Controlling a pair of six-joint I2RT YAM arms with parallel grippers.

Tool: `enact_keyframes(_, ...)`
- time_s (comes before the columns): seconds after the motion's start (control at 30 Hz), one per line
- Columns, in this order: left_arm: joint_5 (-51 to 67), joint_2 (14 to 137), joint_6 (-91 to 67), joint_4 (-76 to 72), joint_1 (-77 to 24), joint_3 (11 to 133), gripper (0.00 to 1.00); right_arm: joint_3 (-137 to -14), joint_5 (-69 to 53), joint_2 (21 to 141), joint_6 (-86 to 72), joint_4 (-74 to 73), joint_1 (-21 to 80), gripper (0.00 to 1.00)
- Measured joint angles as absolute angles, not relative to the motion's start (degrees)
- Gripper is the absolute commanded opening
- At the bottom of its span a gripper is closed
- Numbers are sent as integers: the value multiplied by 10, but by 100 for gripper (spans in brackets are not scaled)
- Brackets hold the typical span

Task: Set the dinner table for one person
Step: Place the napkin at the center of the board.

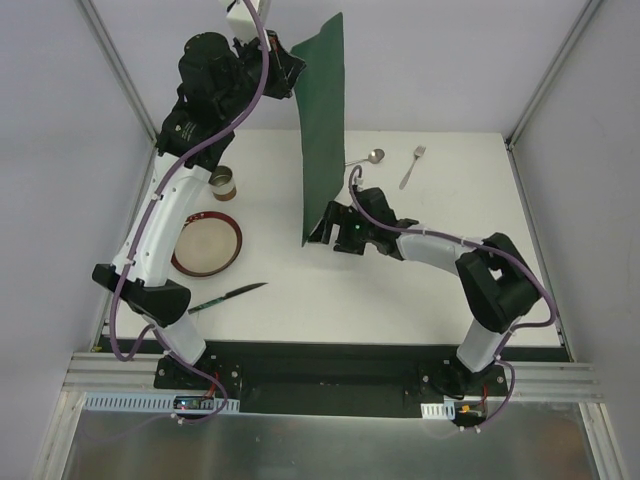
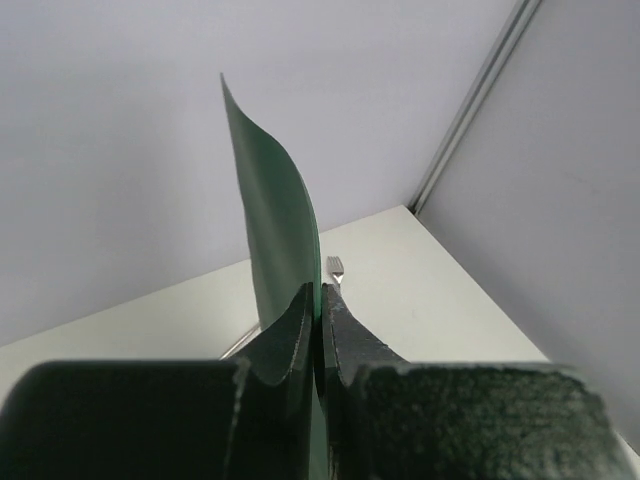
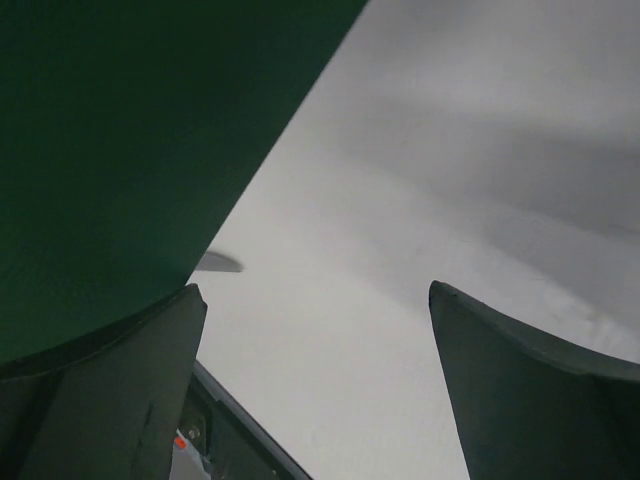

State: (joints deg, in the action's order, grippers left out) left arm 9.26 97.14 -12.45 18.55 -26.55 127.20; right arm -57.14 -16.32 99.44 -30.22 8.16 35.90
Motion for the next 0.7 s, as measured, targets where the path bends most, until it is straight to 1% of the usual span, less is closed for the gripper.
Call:
enact_keyframes(0.2,71,963,-106,187,-265,1256,0,-590,-190,982,-319,93,409,96)
enact_keyframes(0.47,56,963,-84,192,-265,1254,0,-592,-186,923,-336,104,474,96)
enact_keyframes(0.57,51,963,-77,192,-265,1254,0,-636,-185,933,-334,89,526,96)
enact_keyframes(0.7,48,963,-72,192,-265,1254,0,-726,-190,969,-327,75,589,96)
